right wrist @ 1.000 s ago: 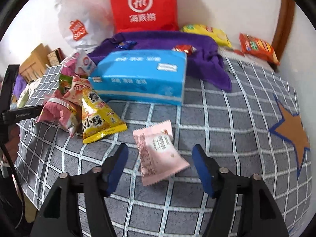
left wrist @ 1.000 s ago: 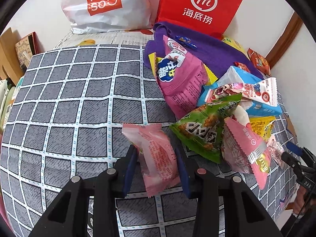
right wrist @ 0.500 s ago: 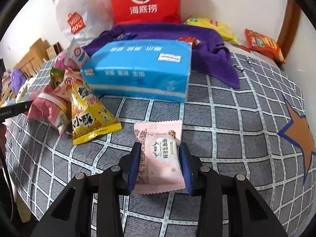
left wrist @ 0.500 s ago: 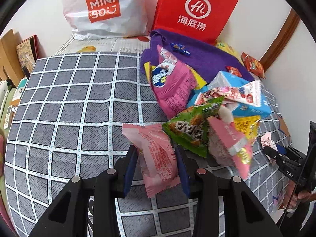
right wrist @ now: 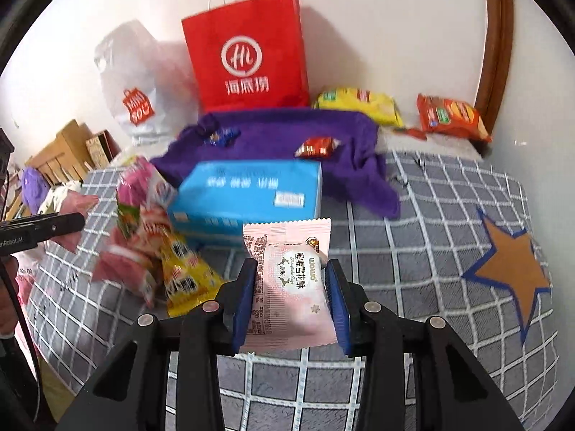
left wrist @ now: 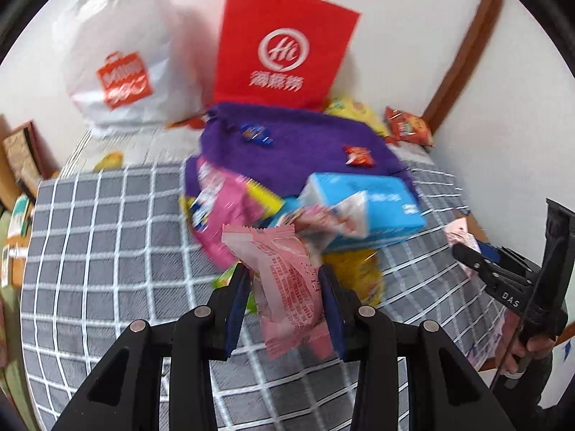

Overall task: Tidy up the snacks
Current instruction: 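Carry the pink packet with left tool while right tool carries the pink-white packet toward the towel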

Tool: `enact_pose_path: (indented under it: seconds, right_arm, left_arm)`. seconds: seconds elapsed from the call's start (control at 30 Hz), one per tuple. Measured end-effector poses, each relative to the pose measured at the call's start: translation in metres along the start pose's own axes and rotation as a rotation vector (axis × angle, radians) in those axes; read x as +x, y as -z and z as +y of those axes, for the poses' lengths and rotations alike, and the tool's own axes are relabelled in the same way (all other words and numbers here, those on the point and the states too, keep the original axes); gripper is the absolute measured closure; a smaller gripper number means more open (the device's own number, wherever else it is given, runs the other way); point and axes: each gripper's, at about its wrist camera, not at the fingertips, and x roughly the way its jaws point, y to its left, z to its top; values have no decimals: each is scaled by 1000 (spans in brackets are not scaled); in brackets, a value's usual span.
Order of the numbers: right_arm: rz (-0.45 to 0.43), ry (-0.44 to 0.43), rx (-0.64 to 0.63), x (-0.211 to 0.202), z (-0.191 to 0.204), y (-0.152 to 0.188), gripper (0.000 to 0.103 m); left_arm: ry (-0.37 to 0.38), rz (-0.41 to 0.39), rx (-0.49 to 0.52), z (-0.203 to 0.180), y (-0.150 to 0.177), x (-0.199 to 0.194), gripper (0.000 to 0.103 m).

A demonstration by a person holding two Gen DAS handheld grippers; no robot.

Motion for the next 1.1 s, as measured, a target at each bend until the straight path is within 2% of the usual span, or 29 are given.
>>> enact_pose_path:
  seconds: [0.2,0.47,0.87,1.1]
  right_arm:
    - [-46,-10,36,-9,-4,-24,65]
    - [-87,30,77,-12,-12,-69,65]
    - [-140,56,58,13,-20,-142,64]
    - [-152,60,38,36,-21,-171,64]
  left_arm:
    - [34,-20,70,-30,-29,-5,66]
    - [44,-66,130,-53,-71,-10,66]
    - [19,-120,99,-38,-130,1,66]
    - [3,-108,51,-16,-154,25,66]
